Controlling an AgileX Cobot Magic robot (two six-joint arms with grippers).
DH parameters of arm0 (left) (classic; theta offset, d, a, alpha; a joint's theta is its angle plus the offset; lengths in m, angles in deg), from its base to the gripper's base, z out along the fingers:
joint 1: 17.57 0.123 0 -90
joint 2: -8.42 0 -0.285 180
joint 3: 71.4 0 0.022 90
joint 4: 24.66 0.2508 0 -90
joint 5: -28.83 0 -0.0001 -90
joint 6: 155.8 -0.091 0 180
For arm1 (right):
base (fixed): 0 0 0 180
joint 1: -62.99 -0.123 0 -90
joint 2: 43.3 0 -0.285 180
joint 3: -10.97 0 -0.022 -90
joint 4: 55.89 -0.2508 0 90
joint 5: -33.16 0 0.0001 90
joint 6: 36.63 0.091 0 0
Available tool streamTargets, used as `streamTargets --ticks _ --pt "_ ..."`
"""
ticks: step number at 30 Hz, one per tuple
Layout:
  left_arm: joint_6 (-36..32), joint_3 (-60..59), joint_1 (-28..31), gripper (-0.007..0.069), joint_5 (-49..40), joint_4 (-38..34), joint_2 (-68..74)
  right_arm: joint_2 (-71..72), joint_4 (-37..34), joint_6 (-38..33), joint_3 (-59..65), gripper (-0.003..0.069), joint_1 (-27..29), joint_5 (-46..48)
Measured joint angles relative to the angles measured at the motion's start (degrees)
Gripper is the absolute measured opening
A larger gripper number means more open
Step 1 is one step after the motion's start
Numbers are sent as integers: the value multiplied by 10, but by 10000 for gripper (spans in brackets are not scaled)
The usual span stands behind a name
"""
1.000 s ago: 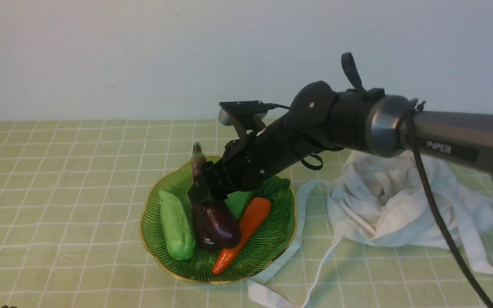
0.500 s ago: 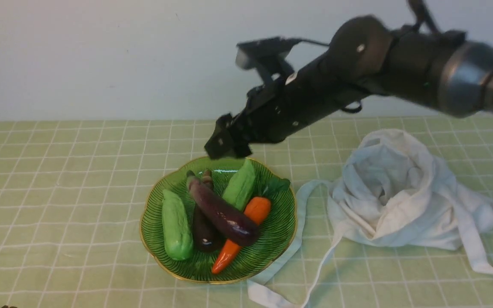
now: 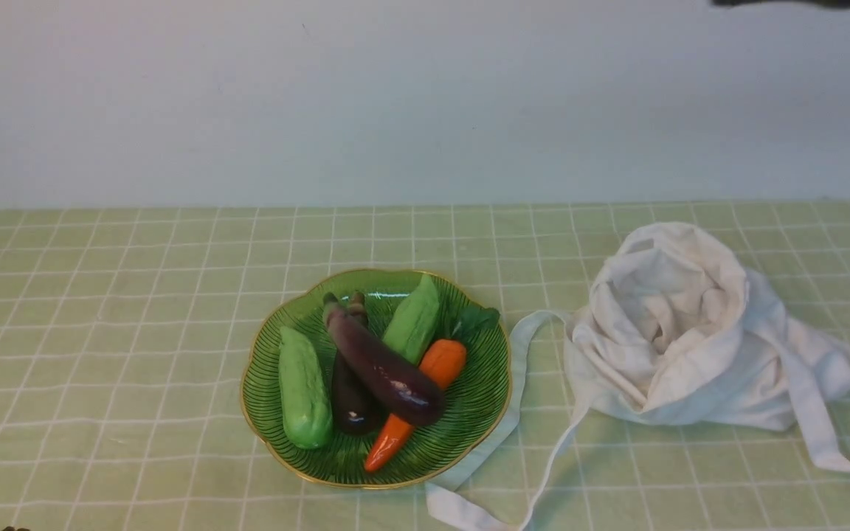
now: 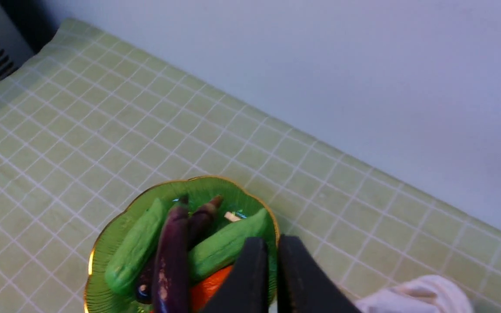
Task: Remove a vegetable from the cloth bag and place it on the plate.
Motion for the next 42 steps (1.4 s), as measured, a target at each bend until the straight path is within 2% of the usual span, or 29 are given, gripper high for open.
streamTargets --ticks 3,6,8,12,16,24,29,42 --pt "0 0 0 -5 0 0 0 99 67 39 7 -13 23 11" --pt "0 0 0 -5 0 0 0 148 96 60 28 -14 26 4" --pt "0 0 0 -5 0 0 0 241 136 103 95 -14 27 -26" --pt "0 0 0 -5 0 0 0 376 162 153 220 -14 27 -86" --pt "0 0 0 -5 0 0 0 477 164 171 346 -15 27 -139" --pt "0 0 0 -5 0 0 0 600 152 203 478 -15 27 -190" --pt "0 0 0 -5 0 0 0 649 131 209 520 -15 27 -239" --pt "0 0 0 -5 0 0 0 653 107 209 521 -15 27 -249"
